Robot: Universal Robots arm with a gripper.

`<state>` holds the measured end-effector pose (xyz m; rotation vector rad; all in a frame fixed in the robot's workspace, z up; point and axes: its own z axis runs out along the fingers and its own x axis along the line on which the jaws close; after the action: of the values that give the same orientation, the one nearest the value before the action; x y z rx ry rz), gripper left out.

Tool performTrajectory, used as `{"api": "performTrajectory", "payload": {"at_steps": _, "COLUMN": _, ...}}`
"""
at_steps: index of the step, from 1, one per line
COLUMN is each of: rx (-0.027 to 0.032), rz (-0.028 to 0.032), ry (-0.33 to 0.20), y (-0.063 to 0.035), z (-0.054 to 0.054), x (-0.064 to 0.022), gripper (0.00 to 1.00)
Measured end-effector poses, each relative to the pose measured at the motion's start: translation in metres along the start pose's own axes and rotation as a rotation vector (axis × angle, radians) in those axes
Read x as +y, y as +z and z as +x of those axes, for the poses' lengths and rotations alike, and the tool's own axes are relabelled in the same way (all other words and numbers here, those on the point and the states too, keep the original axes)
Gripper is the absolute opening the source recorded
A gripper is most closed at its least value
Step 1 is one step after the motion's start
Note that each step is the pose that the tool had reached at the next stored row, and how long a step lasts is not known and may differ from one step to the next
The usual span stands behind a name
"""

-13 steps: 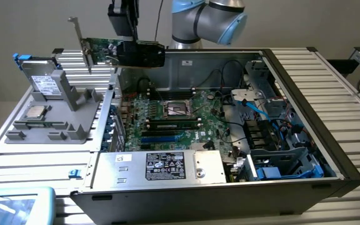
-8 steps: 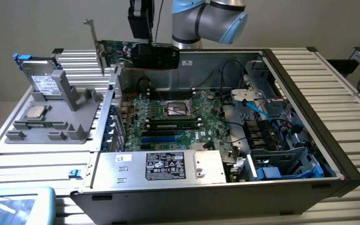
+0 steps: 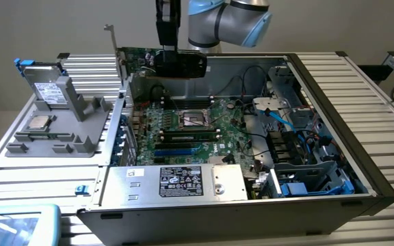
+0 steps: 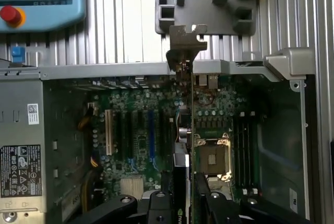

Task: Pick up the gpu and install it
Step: 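Insert the gpu into the slot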

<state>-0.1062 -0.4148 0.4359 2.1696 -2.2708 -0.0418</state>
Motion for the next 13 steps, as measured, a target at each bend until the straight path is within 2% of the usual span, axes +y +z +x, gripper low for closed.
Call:
{"api": "performTrajectory", "payload": {"at_steps": 6, "rx": 0.0012, "rz": -0.0010, "ry": -0.054, "y": 0.0074, "z": 0.002, "x": -0.0019, "gripper": 0.27}}
{"api": "performTrajectory", "payload": {"at_steps": 13, "rx": 0.0011, "rz": -0.0010, "ry": -0.056, "y": 0.0125, "z": 0.020, "x": -0.0113, "gripper": 0.27}}
